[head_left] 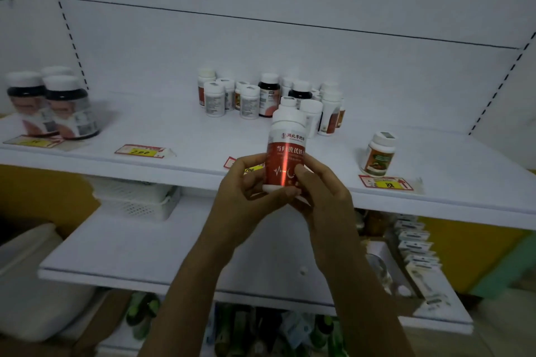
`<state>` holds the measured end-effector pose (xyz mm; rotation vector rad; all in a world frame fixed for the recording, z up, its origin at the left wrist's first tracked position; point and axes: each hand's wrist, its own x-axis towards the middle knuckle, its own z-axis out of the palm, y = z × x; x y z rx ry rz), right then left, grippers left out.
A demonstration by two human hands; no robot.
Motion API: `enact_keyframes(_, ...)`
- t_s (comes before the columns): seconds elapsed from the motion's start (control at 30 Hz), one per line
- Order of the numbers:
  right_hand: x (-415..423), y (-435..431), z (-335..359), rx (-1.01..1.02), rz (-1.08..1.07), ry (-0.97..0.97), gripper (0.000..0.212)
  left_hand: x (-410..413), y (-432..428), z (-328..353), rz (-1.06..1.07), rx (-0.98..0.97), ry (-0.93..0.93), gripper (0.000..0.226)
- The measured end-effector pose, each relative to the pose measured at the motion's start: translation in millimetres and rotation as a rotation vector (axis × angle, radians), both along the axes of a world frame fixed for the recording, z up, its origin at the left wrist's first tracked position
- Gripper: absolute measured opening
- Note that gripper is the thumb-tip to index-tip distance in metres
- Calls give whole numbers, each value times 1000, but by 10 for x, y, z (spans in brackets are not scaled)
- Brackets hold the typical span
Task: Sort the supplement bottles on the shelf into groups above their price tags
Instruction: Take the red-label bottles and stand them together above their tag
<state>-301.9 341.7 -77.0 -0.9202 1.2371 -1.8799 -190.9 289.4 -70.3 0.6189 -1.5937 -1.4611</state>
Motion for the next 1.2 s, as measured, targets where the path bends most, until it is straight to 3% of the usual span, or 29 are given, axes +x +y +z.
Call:
enact_keyframes(0.4, 406, 88, -99, 45, 166, 13, 39, 515, 239, -104, 207, 68, 3, 68)
enact_keyframes(0.7, 525, -364, 49, -10, 79, 71, 34, 656, -335, -28, 125, 32, -16, 59)
enact_keyframes(0.9, 590, -714, 101, -49, -25, 122, 50, 619, -814, 87, 57, -94, -95, 51)
enact_keyframes(1.2, 368, -1084, 139, 32, -130, 333, 50, 394, -1306, 24, -60, -164, -145, 56)
